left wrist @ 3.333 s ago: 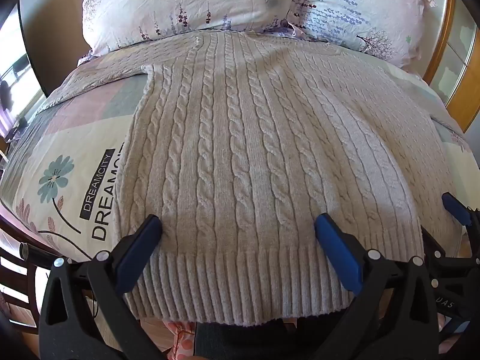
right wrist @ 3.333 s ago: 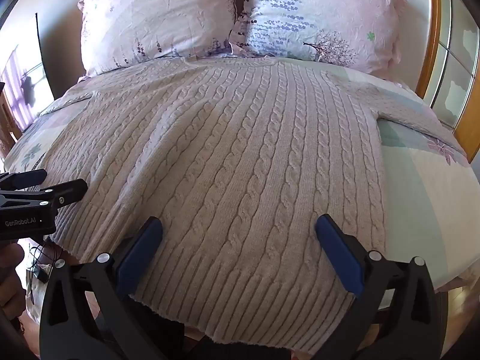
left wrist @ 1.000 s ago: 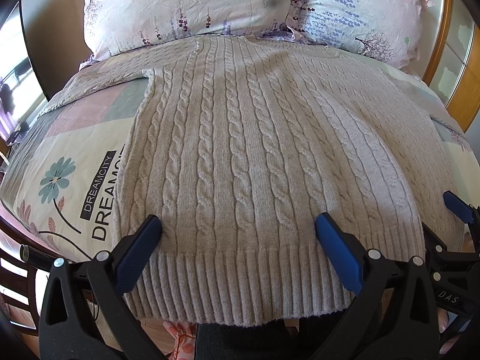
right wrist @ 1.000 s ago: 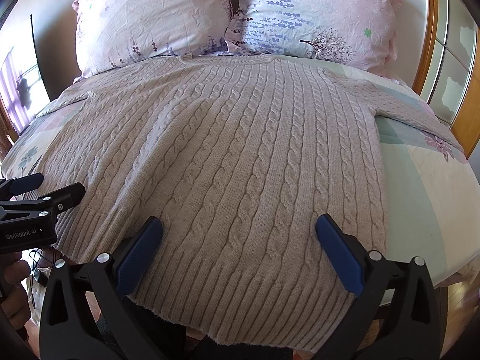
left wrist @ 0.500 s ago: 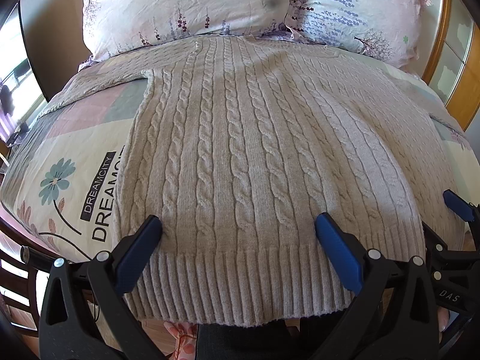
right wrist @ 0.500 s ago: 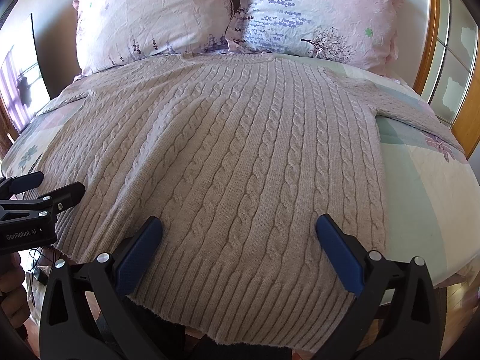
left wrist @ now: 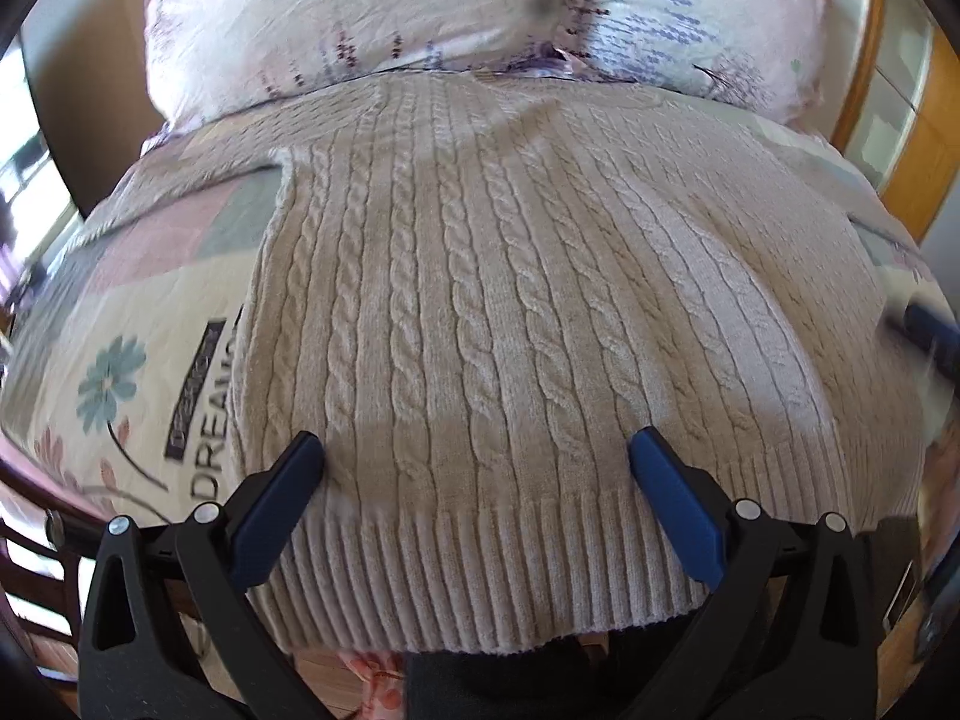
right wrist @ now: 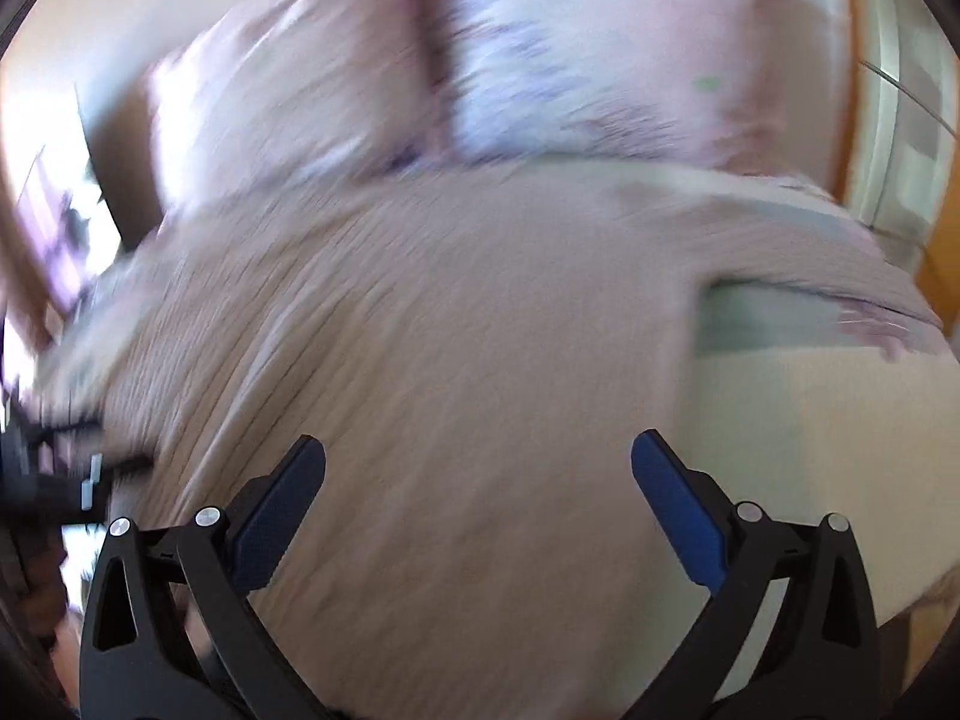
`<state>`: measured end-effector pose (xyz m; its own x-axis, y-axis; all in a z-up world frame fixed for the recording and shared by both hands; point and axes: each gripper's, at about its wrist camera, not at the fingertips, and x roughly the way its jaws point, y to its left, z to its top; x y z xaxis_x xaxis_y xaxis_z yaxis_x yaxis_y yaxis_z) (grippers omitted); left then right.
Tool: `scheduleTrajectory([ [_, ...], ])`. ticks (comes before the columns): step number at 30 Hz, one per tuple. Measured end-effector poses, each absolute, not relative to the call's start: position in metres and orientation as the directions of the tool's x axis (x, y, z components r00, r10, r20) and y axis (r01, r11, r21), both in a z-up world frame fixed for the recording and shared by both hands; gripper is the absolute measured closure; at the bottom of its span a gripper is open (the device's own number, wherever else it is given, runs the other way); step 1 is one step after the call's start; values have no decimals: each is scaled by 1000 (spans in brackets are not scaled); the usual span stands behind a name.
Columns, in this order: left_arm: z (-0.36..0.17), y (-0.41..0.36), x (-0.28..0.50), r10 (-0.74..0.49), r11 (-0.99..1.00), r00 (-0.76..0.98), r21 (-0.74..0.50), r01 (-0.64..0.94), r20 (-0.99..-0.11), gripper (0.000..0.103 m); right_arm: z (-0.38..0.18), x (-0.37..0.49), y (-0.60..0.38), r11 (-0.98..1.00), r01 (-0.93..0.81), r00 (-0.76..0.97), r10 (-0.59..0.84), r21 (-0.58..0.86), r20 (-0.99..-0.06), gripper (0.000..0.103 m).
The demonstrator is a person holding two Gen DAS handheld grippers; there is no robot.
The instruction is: Fold small clothes
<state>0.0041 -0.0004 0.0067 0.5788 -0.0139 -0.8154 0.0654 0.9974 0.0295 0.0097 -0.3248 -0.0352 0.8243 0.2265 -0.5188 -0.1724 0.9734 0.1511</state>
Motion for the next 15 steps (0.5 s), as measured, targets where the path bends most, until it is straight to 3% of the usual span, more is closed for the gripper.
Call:
scheduleTrajectory([
  [3, 19, 21, 17, -31, 999, 609, 2, 53, -792, 2, -11, 35, -435, 909, 51, 874, 159, 413, -458, 3],
  [5, 28, 51, 34, -73, 997, 617, -79, 18, -784, 2, -16, 52, -518, 762, 179, 888, 147, 622, -436, 28],
  [6, 31, 60, 40, -100, 993, 617, -118, 12, -780, 2, -23, 64, -562, 669, 263, 884, 120, 695, -451, 32],
  [8, 36, 100, 57, -255, 949, 629, -316, 17, -734, 2, -34, 78, -611, 570, 372, 872, 55, 733, -486, 41],
  [10, 36, 132, 72, -368, 887, 629, -462, 17, -684, 2, -43, 90, -643, 508, 443, 854, 13, 739, -520, 44],
  [15, 35, 177, 93, -354, 855, 696, -517, -30, -625, 2, -66, 117, -677, 417, 484, 841, 21, 769, -540, 59],
])
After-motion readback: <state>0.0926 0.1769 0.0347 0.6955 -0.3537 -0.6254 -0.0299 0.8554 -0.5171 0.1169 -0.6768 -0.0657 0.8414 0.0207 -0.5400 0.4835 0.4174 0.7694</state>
